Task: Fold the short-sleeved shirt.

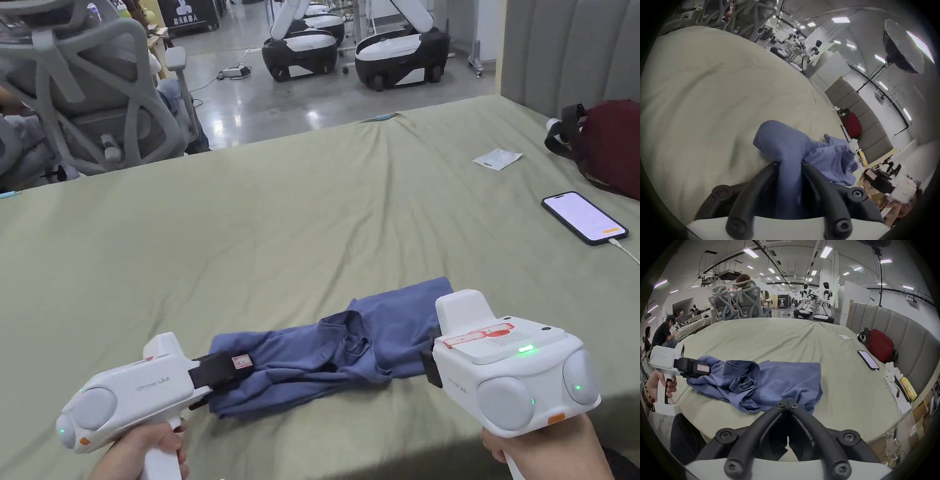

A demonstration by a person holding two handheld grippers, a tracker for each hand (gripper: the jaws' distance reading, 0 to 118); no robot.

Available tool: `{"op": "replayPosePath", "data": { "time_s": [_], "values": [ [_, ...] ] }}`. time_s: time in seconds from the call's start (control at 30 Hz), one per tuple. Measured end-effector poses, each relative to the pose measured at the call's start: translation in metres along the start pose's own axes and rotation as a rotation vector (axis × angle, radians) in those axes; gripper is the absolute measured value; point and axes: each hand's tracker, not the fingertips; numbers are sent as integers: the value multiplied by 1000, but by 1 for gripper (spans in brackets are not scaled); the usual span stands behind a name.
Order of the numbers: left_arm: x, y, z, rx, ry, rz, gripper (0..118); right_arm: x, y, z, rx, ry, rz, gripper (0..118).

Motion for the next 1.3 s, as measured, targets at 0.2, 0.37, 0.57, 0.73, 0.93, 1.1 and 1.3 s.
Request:
{"op": "replayPosePath", "data": {
  "time_s": [0.2,0.37,0.57,0.73,0.93,1.1,1.3],
  "values": [
    [-50,22,60,88,137,61,11,-5,4,2,7,26,-9,0],
    [-92,27,95,113,162,213,11,-11,3,1,8,44,5,0],
    [-32,35,106,148,-18,137,11,-15,3,-2,3,56,13,0],
    [56,35,85,136,-150,68,12,-13,1,-2,-1,53,12,0],
    [105,21,-18,-2,-80,-12,12,3,-1,5,6,30,-15,0],
    [95,8,-88,-107,12,-9,12,21,-1,13,21,-4,-49,0],
    [95,19,-75,-111,-104,52,79,29,-3,12,23,-20,-74,0]
  ]
}}
